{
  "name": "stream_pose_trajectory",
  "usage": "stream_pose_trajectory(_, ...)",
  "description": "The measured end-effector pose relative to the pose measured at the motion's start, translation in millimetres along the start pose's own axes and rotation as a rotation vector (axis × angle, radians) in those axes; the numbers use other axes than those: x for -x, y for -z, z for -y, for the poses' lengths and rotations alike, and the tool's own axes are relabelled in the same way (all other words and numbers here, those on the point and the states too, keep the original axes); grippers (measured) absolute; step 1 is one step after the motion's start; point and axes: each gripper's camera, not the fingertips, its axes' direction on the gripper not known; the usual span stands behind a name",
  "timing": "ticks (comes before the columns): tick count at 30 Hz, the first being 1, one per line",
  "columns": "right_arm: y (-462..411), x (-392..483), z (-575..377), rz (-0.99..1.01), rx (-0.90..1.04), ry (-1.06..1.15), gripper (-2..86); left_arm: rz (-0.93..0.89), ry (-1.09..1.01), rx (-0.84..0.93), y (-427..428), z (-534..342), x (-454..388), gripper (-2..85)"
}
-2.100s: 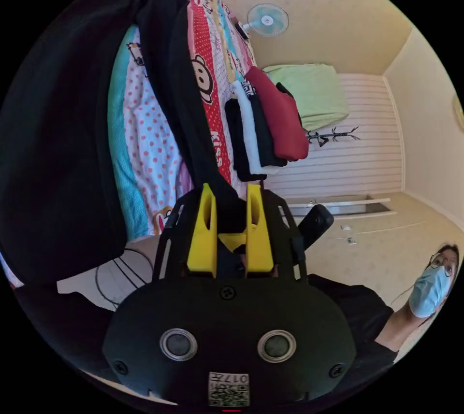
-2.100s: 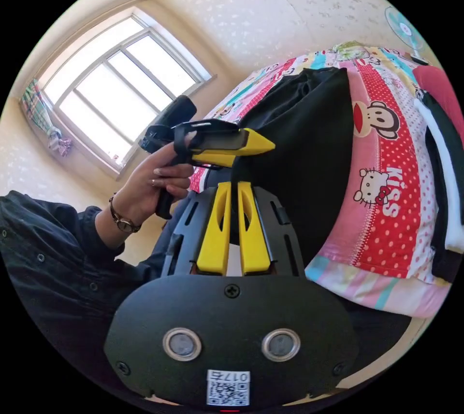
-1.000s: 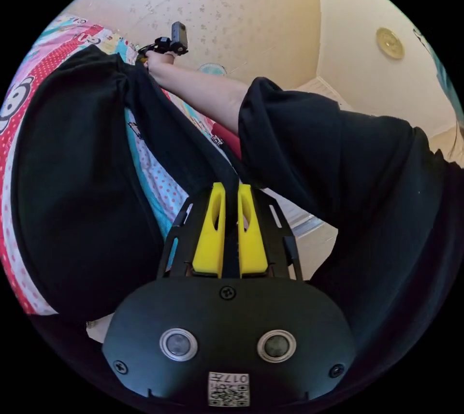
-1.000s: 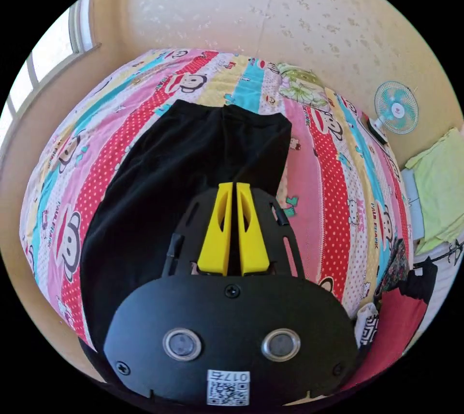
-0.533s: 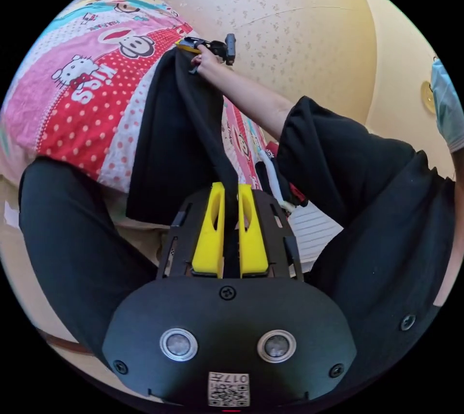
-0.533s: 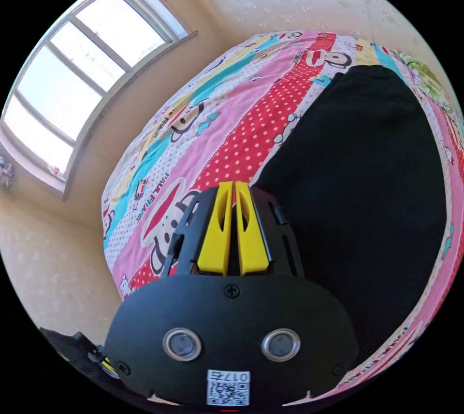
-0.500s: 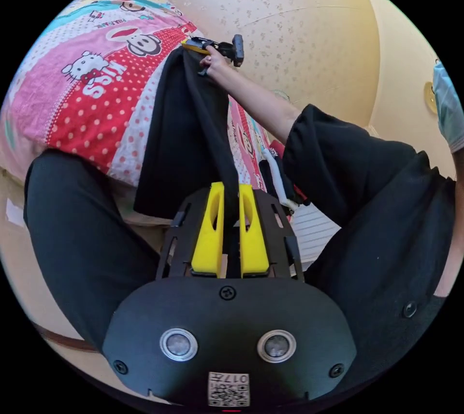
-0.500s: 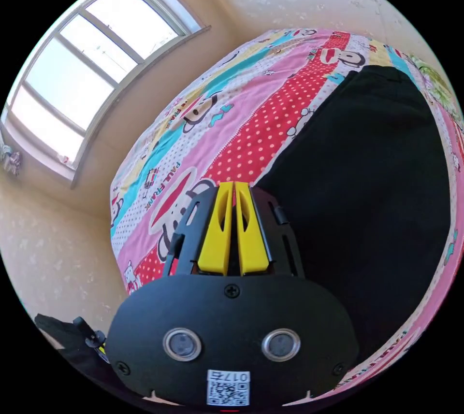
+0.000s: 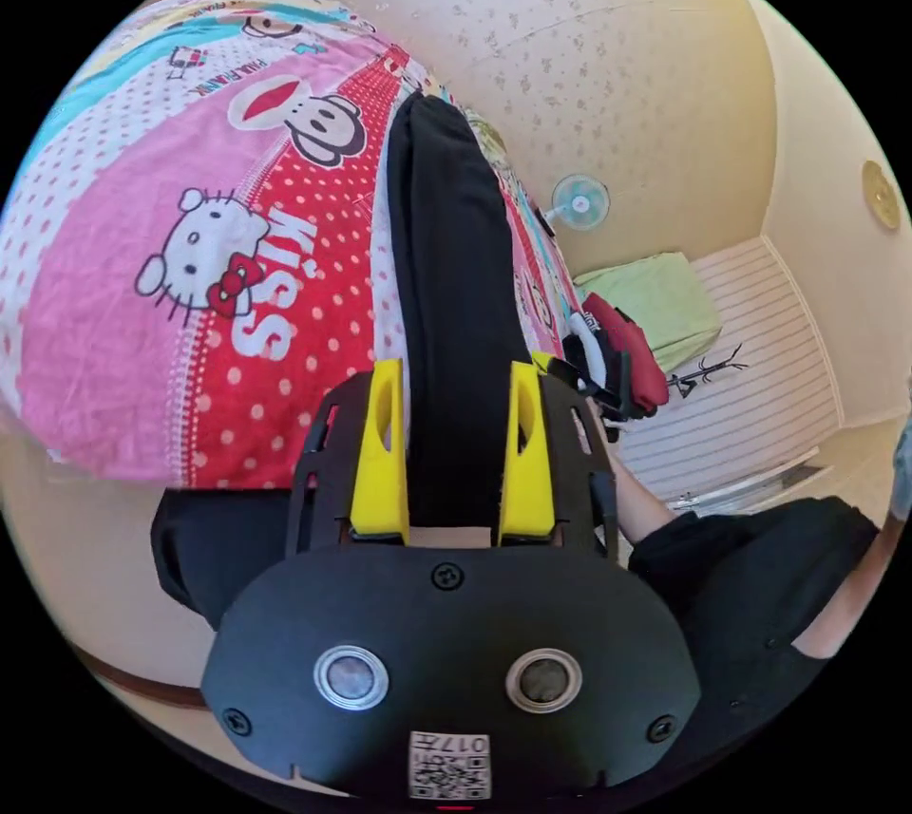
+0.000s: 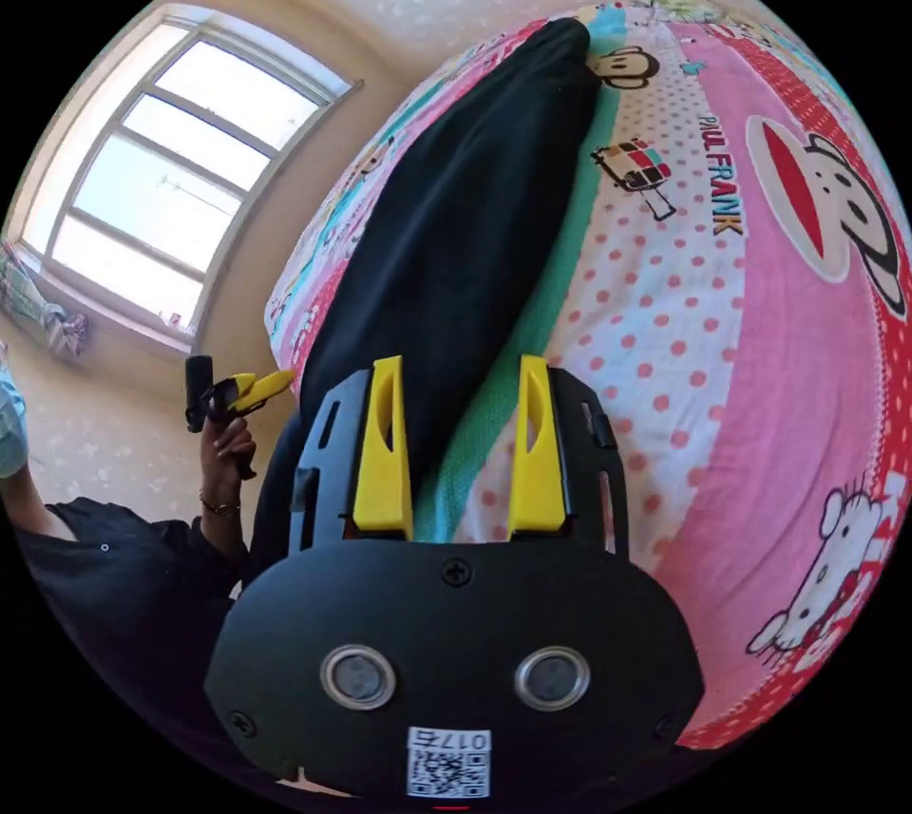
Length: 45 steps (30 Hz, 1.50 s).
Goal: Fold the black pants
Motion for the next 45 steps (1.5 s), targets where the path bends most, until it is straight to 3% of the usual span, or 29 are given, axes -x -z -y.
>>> stream_pose_trajectory(1, 5.0, -2.2, -20.6, 0.054, -0.076, -0.042, 12.5, 0.024, 0.005, 0.012, -6.9, 5.7, 0.4, 13.9)
stream_pose_trajectory(4, -3.6, -2.7, -36.0, 0.118, -0.043, -0.096, 6.3, 0.163, 0.045, 0.042, -24.4, 17.3, -1.4, 7.7)
stream_pose_trajectory(8, 29.8, 8.8, -35.4, 0.134, -0.023, -0.023, 3.7, 0.003, 0.096, 0.130, -25.1, 1.2, 0.0, 3.8)
stream_pose_trajectory(12, 75.0, 13.1, -59.9, 0.170, 0.030, 0.034, 3.3, -0.142, -0.022, 0.261, -21.9, -37.8, -32.8, 3.7)
stream_pose_trajectory(18, 92.1, 21.0, -123.4, -0.046, 0.322, 0.081, 3.4, -0.184, -0.025, 0.555, -49.5, -87.9, -49.4, 4.2)
stream_pose_trajectory(22, 78.5, 17.3, -87.3, -0.279, 0.451, -0.078, 4.5, -0.050, -0.081, 0.399, -33.3, -83.6, -52.4, 5.9)
stream_pose_trajectory(27, 65.9, 65.9, 21.0, -0.486, 0.233, 0.080, 7.7, -0.012, -0.154, 0.177, -14.7, -54.0, -61.9, 6.3)
stream_pose_trajectory(29, 36.7, 97.9, 79.9, -0.494, 0.155, 0.195, 9.4, 0.028, -0.171, 0.167, -22.8, -45.9, -64.5, 7.8)
stream_pose_trajectory(35, -70.3, 147.1, 194.0, -0.399, 0.141, 0.231, 12.4, 0.100, -0.212, 0.162, -47.2, -52.6, -78.5, 9.0)
stream_pose_trajectory(41, -171.9, 113.9, 210.0, -0.529, 0.296, 0.096, 9.6, 0.133, -0.248, 0.163, -50.9, -60.9, -83.1, 9.4)
stream_pose_trajectory(45, -160.3, 119.8, 183.9, -0.570, 0.175, 0.134, 4.1, 0.161, -0.200, 0.179, -59.8, -57.6, -76.8, 4.4)
